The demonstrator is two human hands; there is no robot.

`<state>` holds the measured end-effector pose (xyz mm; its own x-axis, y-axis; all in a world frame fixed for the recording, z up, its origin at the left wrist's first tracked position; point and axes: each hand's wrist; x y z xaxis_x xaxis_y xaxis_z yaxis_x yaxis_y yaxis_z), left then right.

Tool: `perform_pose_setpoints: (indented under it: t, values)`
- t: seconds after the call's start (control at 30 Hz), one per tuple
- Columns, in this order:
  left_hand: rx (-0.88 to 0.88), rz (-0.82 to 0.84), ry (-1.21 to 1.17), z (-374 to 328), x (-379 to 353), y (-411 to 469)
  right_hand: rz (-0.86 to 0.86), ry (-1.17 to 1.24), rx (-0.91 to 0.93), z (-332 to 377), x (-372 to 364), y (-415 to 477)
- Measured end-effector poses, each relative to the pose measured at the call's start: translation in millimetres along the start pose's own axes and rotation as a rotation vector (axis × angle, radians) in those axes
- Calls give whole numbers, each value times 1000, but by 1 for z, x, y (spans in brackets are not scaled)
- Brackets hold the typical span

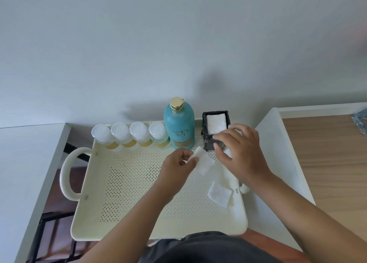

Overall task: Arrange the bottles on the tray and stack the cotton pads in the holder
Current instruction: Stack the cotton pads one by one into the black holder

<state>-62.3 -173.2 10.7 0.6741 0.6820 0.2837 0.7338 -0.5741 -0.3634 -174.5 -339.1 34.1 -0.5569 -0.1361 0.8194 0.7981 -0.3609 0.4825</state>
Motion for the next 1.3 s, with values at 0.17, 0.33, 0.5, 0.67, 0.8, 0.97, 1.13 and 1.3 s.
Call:
perform_pose_setpoints:
  t: [0.17,0.33,0.5,0.67,0.8,0.97,1.13,1.3]
  values:
    - [-13,86,-148,-19,6,-3,107,133,-163,18,11,-4]
    - [-31,141,-197,-23,7,-1,259,244,-305,23,14,0]
    - [-15,99,-152,-10,8,3,262,337,-407,20,23,13]
    - [-20,-17,140,22,10,6,175,426,-523,16,32,42]
    - [-228,-31,562,49,11,1,130,478,-650,10,28,60]
    - [-255,16,897,71,10,-1,148,521,-837,7,13,64]
    - [-248,24,1031,86,9,-1,166,377,-786,1,3,58]
    - [-264,15,1048,89,7,1,-17,37,-307,-4,3,43]
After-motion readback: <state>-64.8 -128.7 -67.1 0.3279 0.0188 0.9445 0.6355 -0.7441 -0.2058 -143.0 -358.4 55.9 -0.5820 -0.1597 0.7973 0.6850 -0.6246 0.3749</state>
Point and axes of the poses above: each hand's wrist, its own y-axis towards the middle knuckle, its own x-axis out of the back of the hand, z = x × y, and after that the axes turned 3 degrees about -z, right-handed
